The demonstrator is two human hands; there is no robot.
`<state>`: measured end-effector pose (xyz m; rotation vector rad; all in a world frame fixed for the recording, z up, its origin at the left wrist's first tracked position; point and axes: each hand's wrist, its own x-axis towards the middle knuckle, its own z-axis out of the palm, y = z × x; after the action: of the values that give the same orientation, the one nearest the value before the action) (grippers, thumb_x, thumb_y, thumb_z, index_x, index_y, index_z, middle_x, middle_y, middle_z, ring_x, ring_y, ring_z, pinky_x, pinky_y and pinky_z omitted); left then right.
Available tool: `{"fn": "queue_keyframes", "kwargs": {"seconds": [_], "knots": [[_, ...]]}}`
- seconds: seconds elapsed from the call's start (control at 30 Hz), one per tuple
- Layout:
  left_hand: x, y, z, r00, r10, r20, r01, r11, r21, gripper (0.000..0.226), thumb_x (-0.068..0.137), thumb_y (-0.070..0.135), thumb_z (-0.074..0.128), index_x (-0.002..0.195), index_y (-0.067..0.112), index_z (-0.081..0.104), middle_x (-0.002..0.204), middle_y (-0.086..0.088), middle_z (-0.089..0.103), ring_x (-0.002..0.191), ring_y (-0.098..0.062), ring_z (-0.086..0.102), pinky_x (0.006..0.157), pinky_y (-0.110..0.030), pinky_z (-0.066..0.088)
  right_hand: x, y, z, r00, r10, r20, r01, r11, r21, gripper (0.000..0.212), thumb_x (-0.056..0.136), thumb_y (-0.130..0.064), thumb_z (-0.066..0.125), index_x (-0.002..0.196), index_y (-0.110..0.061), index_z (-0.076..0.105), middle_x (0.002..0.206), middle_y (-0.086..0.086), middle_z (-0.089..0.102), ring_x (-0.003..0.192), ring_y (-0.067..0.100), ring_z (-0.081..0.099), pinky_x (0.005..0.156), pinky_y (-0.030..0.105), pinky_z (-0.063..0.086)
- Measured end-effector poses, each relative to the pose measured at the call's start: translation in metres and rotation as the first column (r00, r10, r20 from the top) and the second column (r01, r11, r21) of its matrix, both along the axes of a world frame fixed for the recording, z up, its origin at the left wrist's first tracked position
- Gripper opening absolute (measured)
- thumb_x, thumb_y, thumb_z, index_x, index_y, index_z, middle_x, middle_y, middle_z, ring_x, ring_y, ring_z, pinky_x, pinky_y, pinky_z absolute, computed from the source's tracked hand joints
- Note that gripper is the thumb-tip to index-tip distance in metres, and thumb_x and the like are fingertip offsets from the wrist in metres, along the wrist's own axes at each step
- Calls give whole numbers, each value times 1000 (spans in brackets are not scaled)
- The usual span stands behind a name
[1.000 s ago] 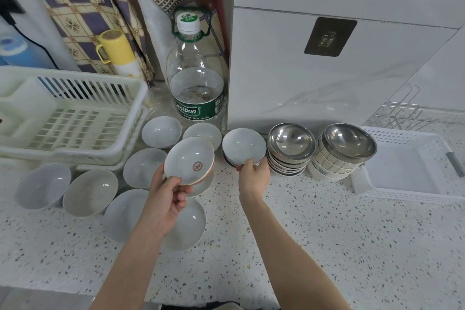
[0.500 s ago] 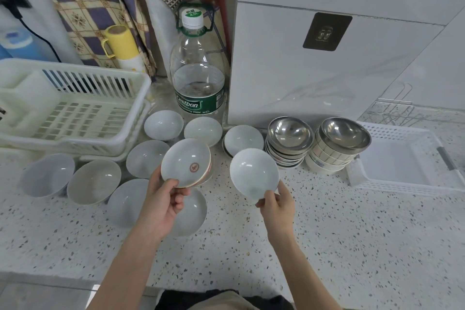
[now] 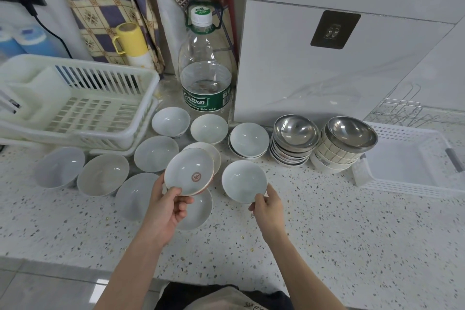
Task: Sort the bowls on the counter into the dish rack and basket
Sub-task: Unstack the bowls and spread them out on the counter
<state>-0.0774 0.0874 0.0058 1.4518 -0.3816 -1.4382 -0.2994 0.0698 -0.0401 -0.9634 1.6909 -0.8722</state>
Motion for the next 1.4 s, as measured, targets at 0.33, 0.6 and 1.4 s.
{"fn": "queue_keyframes", "kwargs": {"seconds": [0.33, 0.6, 1.4], "knots": [[5, 4, -6, 1000, -24, 9, 24, 1000, 12, 44, 97, 4, 46, 128, 35, 50, 59, -11, 67, 42, -9, 51, 38, -19, 42, 1, -5, -5, 1000, 15, 10, -15, 1000, -11, 51, 90, -7, 39, 135, -26, 53, 62, 2, 63, 53, 1, 58, 45, 19, 44], [4, 6, -7, 998, -52, 44, 51, 999, 16, 42, 98, 6, 46, 127, 36, 50, 60, -11, 67, 43, -9, 50, 40, -19, 44, 0, -11, -11, 1000, -1, 1, 1, 1000, -7, 51, 90, -8, 41, 136, -26, 53, 63, 2, 65, 53, 1, 59, 46, 19, 46], [-1, 25, -7, 966, -207, 157, 206, 978, 18, 53, 96, 6, 49, 120, 52, 52, 63, -10, 68, 46, -11, 54, 42, -23, 44, -4, -9, -7, 995, -79, 63, 77, 996, 35, 37, 98, -28, 49, 134, -18, 50, 72, 5, 69, 56, 9, 58, 48, 20, 45]]}}
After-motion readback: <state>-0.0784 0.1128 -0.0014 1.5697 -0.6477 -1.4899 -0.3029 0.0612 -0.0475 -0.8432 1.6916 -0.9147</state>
